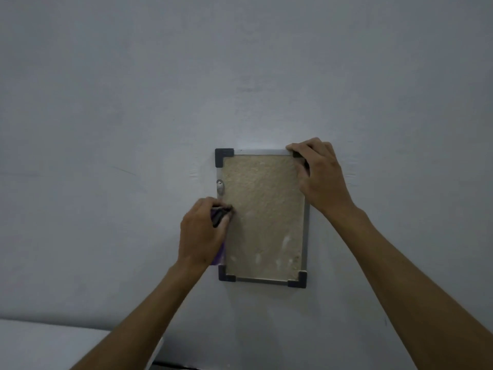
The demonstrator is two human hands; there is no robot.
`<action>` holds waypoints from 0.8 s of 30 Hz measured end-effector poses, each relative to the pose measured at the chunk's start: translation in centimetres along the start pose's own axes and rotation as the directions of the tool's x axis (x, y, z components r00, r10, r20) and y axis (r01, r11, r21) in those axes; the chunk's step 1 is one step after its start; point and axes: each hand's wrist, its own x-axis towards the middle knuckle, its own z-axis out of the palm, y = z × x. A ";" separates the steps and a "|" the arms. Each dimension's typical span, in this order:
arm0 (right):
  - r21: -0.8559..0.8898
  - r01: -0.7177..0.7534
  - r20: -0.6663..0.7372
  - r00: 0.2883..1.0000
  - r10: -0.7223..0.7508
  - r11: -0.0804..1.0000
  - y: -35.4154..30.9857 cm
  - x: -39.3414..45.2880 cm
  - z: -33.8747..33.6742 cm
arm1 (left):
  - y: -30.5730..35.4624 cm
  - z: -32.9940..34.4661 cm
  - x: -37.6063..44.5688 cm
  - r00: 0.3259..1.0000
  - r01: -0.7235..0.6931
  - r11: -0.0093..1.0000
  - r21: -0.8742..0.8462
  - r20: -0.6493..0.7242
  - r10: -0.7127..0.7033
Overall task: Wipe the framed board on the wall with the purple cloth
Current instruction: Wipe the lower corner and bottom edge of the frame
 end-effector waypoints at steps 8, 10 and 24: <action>0.026 0.007 -0.041 0.999 -0.006 1.000 0.1 -0.2 0.6 | 1.0 1.2 -0.3 0.995 0.096 0.993 -0.066 -0.029 -0.098; 0.028 0.004 -0.047 0.999 -0.003 1.000 0.1 -0.3 0.6 | 1.1 1.1 -0.3 0.981 0.138 0.986 -0.091 -0.125 -0.149; 0.018 0.008 -0.032 0.999 -0.007 1.000 0.2 -0.2 0.5 | 3.3 4.3 -1.5 0.897 0.295 0.926 -0.234 -0.266 -0.353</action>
